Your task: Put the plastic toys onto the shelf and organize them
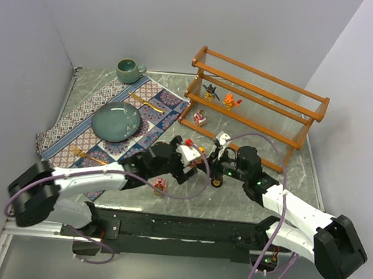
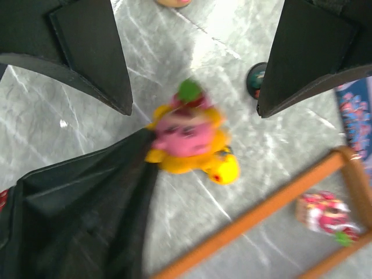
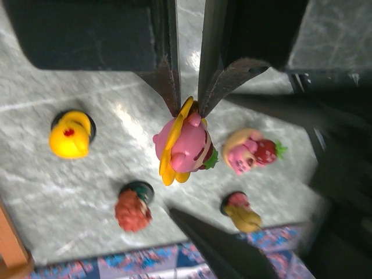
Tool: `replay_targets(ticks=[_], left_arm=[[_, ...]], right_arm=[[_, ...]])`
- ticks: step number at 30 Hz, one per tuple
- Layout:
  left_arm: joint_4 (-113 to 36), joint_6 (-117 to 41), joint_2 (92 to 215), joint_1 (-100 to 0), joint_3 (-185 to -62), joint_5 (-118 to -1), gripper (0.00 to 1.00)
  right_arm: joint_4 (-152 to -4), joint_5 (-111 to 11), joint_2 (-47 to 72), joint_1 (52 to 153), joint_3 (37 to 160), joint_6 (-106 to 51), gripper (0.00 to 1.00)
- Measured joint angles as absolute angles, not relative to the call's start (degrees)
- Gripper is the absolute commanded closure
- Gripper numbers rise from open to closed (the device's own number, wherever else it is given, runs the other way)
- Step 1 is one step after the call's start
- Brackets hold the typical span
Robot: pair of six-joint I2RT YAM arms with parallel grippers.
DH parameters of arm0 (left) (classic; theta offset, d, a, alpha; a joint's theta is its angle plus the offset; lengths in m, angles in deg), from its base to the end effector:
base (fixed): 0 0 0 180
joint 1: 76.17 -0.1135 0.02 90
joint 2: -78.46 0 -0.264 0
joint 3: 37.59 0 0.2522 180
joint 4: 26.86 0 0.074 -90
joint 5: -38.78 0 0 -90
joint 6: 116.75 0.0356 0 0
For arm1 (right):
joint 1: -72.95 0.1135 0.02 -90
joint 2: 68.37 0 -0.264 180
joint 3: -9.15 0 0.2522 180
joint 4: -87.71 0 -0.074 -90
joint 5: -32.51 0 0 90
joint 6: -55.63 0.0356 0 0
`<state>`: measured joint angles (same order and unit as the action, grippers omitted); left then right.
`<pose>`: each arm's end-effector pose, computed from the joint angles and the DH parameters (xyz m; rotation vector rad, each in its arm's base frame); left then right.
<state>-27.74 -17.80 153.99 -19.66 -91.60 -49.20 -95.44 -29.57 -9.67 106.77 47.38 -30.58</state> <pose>0.1610 -0.2411 0.2349 1.0596 1.6922 -0.5067 0.1733 0.1362 0.2195 -0.8303 1.7504 0.9004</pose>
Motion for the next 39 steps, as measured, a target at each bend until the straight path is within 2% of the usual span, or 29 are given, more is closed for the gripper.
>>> replay_targets(ticks=[5, 16, 26, 39], left_arm=[[-26.3, -19.9, 147.6, -24.4, -89.1, -53.5, 0.08], [-21.5, -33.6, 150.4, -28.0, -88.9, -58.3, 0.13], [-20.8, -52.5, 155.2, -28.0, -91.4, -55.9, 0.16], [-26.2, -62.2, 159.7, -23.9, -98.3, -48.8, 0.20]], right_arm=[[-93.8, -30.4, -9.0, 106.8, 47.4, -31.9, 1.00], [-93.9, -30.0, -8.9, 107.1, 47.4, -32.8, 1.00], [-93.9, -30.5, -8.4, 107.3, 47.4, -32.8, 1.00], [-93.9, -32.9, -8.4, 108.1, 47.4, -32.8, 1.00]])
